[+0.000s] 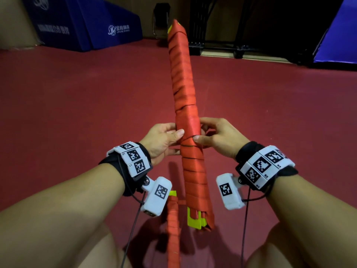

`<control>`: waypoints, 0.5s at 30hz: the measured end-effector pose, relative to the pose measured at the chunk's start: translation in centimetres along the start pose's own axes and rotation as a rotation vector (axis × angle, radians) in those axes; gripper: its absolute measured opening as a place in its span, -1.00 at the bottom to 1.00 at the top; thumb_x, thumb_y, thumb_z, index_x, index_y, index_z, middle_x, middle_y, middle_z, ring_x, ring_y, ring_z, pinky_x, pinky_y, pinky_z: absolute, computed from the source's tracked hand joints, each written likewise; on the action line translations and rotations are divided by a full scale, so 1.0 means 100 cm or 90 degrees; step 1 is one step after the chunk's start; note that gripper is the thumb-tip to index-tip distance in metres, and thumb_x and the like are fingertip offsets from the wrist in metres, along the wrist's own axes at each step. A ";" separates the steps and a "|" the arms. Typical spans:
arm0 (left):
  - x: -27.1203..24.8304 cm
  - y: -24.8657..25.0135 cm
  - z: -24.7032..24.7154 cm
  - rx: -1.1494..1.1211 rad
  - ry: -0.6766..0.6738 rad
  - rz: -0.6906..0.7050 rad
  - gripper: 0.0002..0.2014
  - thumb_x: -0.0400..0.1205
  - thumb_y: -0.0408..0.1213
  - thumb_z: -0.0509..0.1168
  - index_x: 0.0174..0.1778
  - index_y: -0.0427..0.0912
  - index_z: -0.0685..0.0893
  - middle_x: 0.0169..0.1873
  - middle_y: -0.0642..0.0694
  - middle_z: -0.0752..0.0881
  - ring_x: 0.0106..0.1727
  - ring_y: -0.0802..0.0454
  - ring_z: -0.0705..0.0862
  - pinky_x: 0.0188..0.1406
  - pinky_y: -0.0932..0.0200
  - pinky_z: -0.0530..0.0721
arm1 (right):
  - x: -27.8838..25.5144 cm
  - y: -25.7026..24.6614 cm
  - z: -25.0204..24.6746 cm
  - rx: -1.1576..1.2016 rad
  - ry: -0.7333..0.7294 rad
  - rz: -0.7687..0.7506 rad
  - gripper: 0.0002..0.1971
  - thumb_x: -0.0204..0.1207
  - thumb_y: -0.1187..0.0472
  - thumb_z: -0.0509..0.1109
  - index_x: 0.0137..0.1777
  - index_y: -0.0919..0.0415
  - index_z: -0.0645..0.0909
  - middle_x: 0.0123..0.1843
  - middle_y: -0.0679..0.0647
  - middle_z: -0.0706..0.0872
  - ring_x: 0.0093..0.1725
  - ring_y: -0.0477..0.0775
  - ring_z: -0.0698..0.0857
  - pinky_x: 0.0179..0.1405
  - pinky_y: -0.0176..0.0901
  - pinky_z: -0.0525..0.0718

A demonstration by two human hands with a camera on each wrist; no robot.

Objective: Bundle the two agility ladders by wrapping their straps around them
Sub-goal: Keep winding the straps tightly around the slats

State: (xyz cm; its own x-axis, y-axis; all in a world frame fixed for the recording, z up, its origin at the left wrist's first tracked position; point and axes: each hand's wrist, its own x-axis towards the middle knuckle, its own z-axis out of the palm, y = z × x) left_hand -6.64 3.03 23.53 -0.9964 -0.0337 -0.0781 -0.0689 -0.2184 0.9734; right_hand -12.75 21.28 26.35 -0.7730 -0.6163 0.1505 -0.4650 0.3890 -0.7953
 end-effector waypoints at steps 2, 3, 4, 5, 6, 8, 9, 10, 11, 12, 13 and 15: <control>0.000 0.000 0.001 -0.004 0.020 -0.005 -0.86 0.73 -0.45 0.28 0.20 -0.32 0.59 -0.03 -0.20 0.79 -0.11 0.00 0.82 -0.27 0.02 0.83 | 0.001 0.001 0.001 -0.022 0.008 -0.001 -0.60 0.48 0.28 0.52 0.32 0.03 0.70 -0.29 -0.01 0.66 -0.24 0.18 0.76 0.00 0.30 0.79; 0.000 0.000 0.002 -0.006 0.032 -0.005 -0.89 0.72 -0.47 0.29 0.14 -0.28 0.59 -0.08 -0.16 0.79 -0.14 0.02 0.82 -0.30 0.02 0.83 | 0.001 0.001 0.001 -0.039 0.005 0.002 -0.58 0.49 0.28 0.51 0.35 0.01 0.68 -0.30 -0.01 0.68 -0.22 0.21 0.79 0.03 0.29 0.78; 0.000 0.000 0.003 -0.001 0.045 -0.003 -0.88 0.70 -0.49 0.31 0.12 -0.25 0.58 -0.11 -0.14 0.78 -0.14 0.01 0.80 -0.30 0.01 0.83 | 0.000 0.002 0.001 -0.056 0.001 0.010 -0.57 0.51 0.29 0.51 0.37 0.01 0.67 -0.30 0.00 0.70 -0.20 0.21 0.80 0.06 0.28 0.77; 0.001 0.000 0.004 0.019 0.058 0.002 -0.84 0.69 -0.51 0.34 0.11 -0.22 0.59 -0.12 -0.12 0.76 -0.15 0.00 0.78 -0.28 0.00 0.83 | 0.001 0.004 0.001 -0.068 -0.004 0.017 -0.56 0.51 0.30 0.50 0.38 0.03 0.66 -0.30 0.01 0.71 -0.20 0.20 0.80 0.08 0.26 0.77; 0.001 -0.001 0.004 0.046 0.068 0.005 -0.81 0.67 -0.51 0.36 0.12 -0.18 0.61 -0.14 -0.10 0.75 -0.18 0.00 0.75 -0.27 0.00 0.83 | 0.001 0.005 0.002 -0.077 -0.010 0.025 -0.55 0.49 0.32 0.50 0.39 0.06 0.67 -0.31 0.03 0.73 -0.22 0.16 0.80 0.08 0.22 0.77; 0.002 -0.002 0.004 0.097 0.080 0.006 -0.78 0.64 -0.52 0.40 0.13 -0.18 0.65 -0.19 -0.08 0.71 -0.24 0.02 0.72 -0.32 0.02 0.83 | 0.003 0.005 0.004 -0.095 -0.019 0.049 -0.50 0.45 0.36 0.50 0.41 0.12 0.65 -0.36 0.02 0.74 -0.33 -0.01 0.74 -0.02 0.06 0.77; 0.002 -0.002 0.005 0.115 0.085 0.002 -0.77 0.63 -0.52 0.42 0.17 -0.22 0.68 -0.18 -0.11 0.70 -0.23 -0.01 0.71 -0.34 0.03 0.82 | 0.003 0.005 0.005 -0.109 -0.019 0.061 -0.47 0.44 0.36 0.50 0.45 0.15 0.62 -0.38 -0.01 0.73 -0.38 -0.10 0.70 -0.09 -0.05 0.72; 0.002 -0.001 0.005 0.128 0.094 -0.004 -0.75 0.63 -0.51 0.43 0.21 -0.27 0.69 -0.16 -0.14 0.71 -0.21 -0.03 0.71 -0.36 0.03 0.81 | 0.004 0.004 0.006 -0.122 -0.017 0.072 -0.43 0.44 0.34 0.49 0.49 0.18 0.59 -0.38 -0.03 0.73 -0.39 -0.16 0.67 -0.11 -0.14 0.67; 0.003 -0.002 0.005 0.138 0.105 -0.011 -0.72 0.62 -0.50 0.44 0.25 -0.29 0.69 -0.13 -0.15 0.72 -0.20 -0.04 0.72 -0.36 0.04 0.79 | 0.004 0.003 0.008 -0.135 -0.010 0.082 -0.41 0.44 0.31 0.49 0.52 0.20 0.56 -0.35 -0.04 0.75 -0.36 -0.18 0.66 -0.10 -0.18 0.62; 0.004 -0.002 0.005 0.146 0.115 -0.020 -0.72 0.62 -0.49 0.44 0.26 -0.29 0.70 -0.11 -0.15 0.75 -0.20 -0.04 0.74 -0.35 0.04 0.79 | 0.004 0.001 0.009 -0.148 -0.001 0.090 -0.39 0.45 0.28 0.48 0.55 0.21 0.53 -0.31 -0.04 0.77 -0.32 -0.16 0.66 -0.08 -0.21 0.59; 0.005 -0.003 0.005 0.152 0.121 -0.030 -0.72 0.62 -0.48 0.43 0.26 -0.28 0.71 -0.09 -0.15 0.78 -0.20 -0.04 0.76 -0.31 0.01 0.79 | 0.003 0.000 0.010 -0.160 0.007 0.097 -0.38 0.46 0.26 0.46 0.57 0.22 0.51 -0.28 -0.03 0.78 -0.27 -0.12 0.66 -0.07 -0.23 0.55; 0.006 -0.005 0.004 0.164 0.129 -0.051 -0.76 0.63 -0.47 0.40 0.22 -0.26 0.74 -0.08 -0.17 0.81 -0.18 -0.06 0.78 -0.21 -0.07 0.82 | 0.001 -0.004 0.012 -0.187 0.009 0.105 -0.38 0.47 0.25 0.42 0.57 0.23 0.48 -0.23 -0.06 0.78 -0.12 -0.03 0.67 -0.02 -0.27 0.50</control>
State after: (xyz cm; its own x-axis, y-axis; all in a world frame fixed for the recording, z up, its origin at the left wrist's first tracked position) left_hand -7.22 3.51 23.03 -0.9587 -0.2253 -0.1734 -0.1834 0.0243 0.9827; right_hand -12.11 20.24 25.95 -0.8534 -0.5194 0.0434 -0.4356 0.6651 -0.6065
